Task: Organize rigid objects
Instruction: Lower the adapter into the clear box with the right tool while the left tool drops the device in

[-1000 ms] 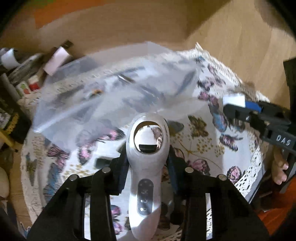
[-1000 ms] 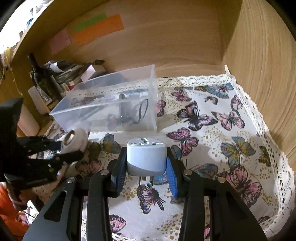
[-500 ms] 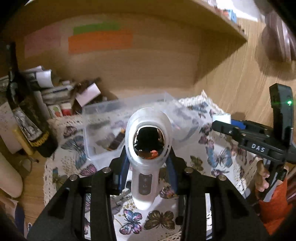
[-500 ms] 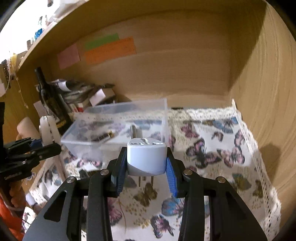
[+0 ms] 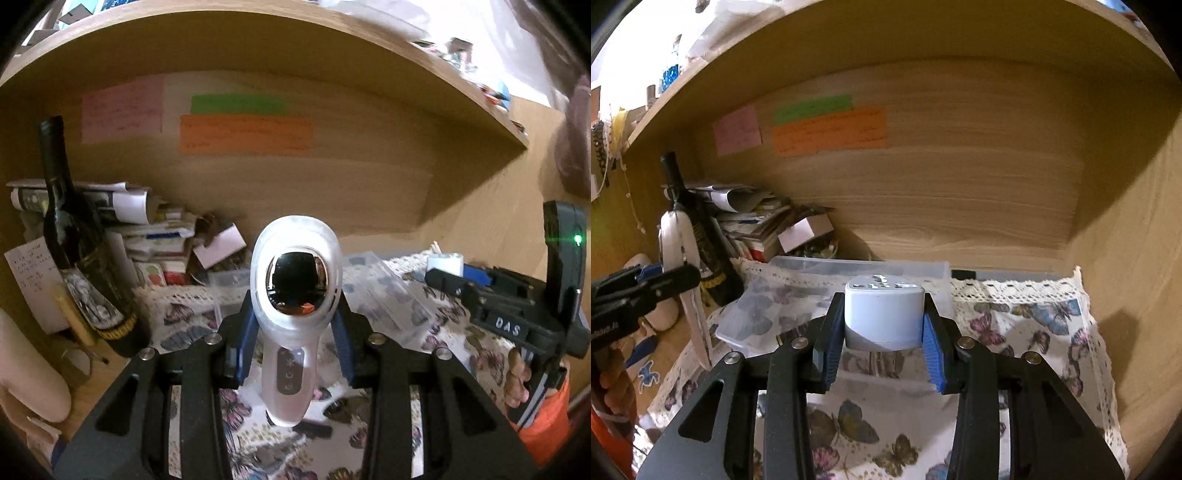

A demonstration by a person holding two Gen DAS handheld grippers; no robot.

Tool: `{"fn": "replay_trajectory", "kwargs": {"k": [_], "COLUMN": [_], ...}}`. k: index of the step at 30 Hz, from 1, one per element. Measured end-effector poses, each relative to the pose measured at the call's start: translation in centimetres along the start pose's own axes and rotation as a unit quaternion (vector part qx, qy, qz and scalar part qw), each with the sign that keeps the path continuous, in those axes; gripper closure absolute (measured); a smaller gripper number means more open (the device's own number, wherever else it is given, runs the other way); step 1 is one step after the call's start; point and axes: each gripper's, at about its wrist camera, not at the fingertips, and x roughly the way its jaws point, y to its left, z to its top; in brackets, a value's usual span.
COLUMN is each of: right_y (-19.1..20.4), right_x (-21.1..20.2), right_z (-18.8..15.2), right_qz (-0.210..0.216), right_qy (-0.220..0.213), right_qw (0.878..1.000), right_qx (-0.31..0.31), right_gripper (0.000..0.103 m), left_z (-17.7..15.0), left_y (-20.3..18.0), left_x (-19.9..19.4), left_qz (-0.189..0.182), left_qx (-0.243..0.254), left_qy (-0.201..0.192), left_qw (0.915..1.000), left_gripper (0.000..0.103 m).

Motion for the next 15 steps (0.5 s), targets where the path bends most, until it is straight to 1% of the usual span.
{"fn": "replay_trajectory", "kwargs": {"k": [3,8,15], "right_y": [0.5,1.3,1.9], "right_x": [1.1,3.1,6.2], "right_z": [0.4,0.6,0.0], "right_qz": [0.005,0.010,0.020], "right_qy": [0.007,0.025,0.063], "right_qw": [1.000,1.000,0.998], "right_qx": [-0.004,-0.015,-0.019], "right_gripper": [0.068,0.068,0.068], "left_z": [0.6,1.3,1.8], "left_y": [0.4,0.3,-0.5], "left_x": [1.2,2.9,5.0], "left_qz": [0.009,0.031,0.046], "left_qx": [0.000,0.013,0.041], "left_qy": [0.001,0.004,0.004], "left_qw": [1.0000,0.9994,0.9981], "left_gripper": [0.065,0.065,0.065]}}
